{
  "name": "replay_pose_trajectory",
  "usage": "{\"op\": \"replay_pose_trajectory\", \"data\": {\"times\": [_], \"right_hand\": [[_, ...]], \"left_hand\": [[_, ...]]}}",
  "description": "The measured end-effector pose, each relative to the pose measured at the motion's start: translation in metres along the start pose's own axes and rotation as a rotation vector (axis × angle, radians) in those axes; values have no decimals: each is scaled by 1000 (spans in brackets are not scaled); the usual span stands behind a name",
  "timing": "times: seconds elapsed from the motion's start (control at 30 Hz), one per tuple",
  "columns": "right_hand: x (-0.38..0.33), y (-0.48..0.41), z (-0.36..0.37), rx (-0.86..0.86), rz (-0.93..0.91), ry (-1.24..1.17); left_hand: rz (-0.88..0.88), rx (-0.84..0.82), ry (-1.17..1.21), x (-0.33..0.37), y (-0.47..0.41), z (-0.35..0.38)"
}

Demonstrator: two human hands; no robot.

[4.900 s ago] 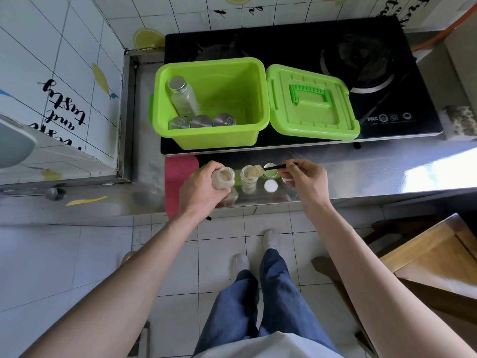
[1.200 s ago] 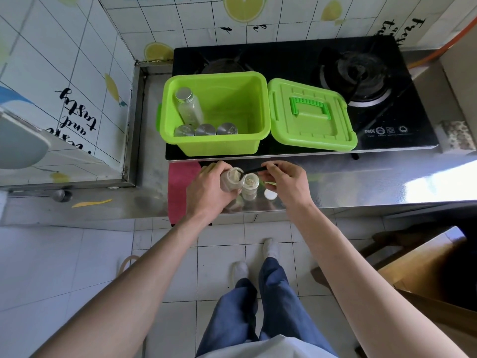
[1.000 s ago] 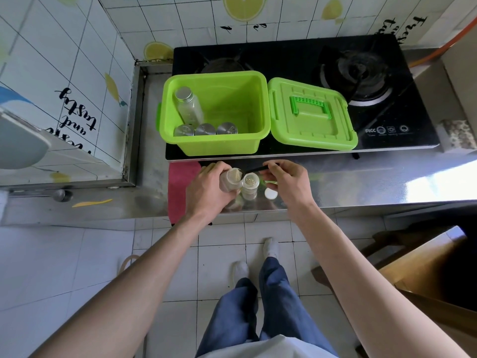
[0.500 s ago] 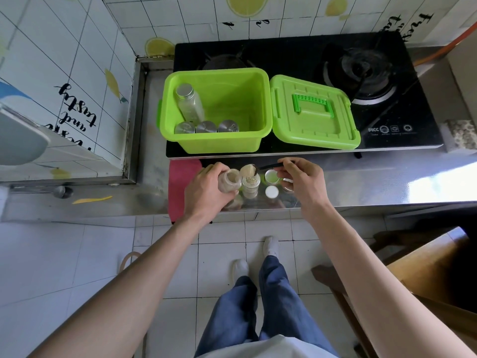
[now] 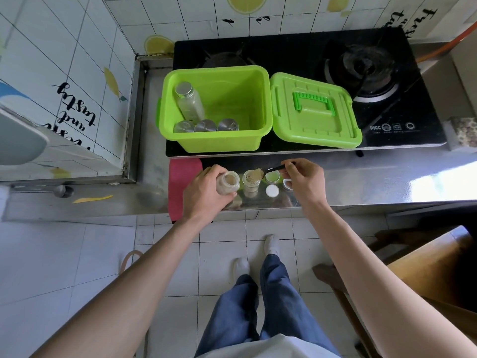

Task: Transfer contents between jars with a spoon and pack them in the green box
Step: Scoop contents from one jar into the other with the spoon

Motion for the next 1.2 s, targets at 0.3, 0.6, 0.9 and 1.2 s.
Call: {"op": "replay_pose_trajectory", "data": {"times": [0.3, 0.6, 0.9, 1.2], "right_hand": [[-19, 7, 26, -105, -297, 361], [-35, 23, 56, -261, -707, 809], [-41, 25, 49, -259, -687, 776], [-41, 28, 46, -238, -636, 749]], "left_hand": [[-11, -11, 4, -1, 1, 3], [-9, -9, 2, -3, -1, 4], [-19, -9, 8, -7, -1, 5], [-14, -6, 9, -8, -1, 4]]}}
Point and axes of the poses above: each hand's wrist, its own y-axis away from the middle knuckle, its own z-axis out of the palm, x = y × z, the point moved 4 cm from there along -y, towards the middle knuckle, and after that the axes turned 11 degrees about -y, right-handed, at the moved point
